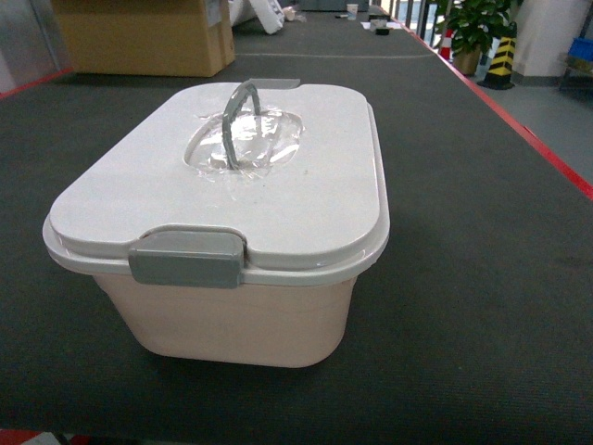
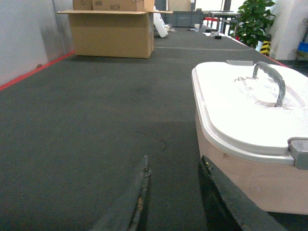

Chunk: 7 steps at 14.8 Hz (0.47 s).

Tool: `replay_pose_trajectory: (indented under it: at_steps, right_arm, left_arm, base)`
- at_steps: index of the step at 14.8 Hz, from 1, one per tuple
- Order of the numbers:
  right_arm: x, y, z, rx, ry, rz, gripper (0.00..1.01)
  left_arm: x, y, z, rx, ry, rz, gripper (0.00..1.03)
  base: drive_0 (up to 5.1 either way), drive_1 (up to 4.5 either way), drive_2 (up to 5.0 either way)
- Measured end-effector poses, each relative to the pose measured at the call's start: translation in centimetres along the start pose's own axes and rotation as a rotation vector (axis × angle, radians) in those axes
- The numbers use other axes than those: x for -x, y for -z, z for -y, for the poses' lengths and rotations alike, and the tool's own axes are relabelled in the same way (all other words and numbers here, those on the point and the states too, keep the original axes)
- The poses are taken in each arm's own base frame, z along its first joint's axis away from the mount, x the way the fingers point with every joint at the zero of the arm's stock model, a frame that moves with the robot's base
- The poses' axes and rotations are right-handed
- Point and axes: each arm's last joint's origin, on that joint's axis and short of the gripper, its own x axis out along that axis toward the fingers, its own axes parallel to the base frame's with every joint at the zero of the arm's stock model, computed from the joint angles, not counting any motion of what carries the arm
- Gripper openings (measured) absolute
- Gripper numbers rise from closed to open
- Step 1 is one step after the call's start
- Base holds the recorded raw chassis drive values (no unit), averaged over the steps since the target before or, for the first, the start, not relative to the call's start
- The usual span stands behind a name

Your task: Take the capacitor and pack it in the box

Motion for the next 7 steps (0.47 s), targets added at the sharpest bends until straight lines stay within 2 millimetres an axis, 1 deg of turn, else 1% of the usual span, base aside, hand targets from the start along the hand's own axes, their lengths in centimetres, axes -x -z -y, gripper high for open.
replay_pose_trajectory:
  at_steps: [3,5,6,7]
  right_arm:
    - [0.00,0.00,0.00,0.000,0.000,0.000,0.98]
    - [0.00,0.00,0.00,0.000,0.000,0.000,0.98]
    - [0.00,0.00,0.00,0.000,0.000,0.000,0.98]
    - [0.00,0.00,0.00,0.000,0.000,0.000,0.98]
  left_arm:
    - [0.00,0.00,0.00,0.000,0.000,0.000,0.67]
    - [0.00,0.00,0.00,0.000,0.000,0.000,0.91]
    - [0.00,0.01,0.00,0.000,0.000,-0.001,1.00]
    - [0.00,0.01,0.00,0.000,0.000,-0.001,0.97]
  base:
    - [0.0,0.00,0.0]
    - [0.0,0.00,0.0]
    - [0.0,0.00,0.0]
    - [0.0,0.00,0.0]
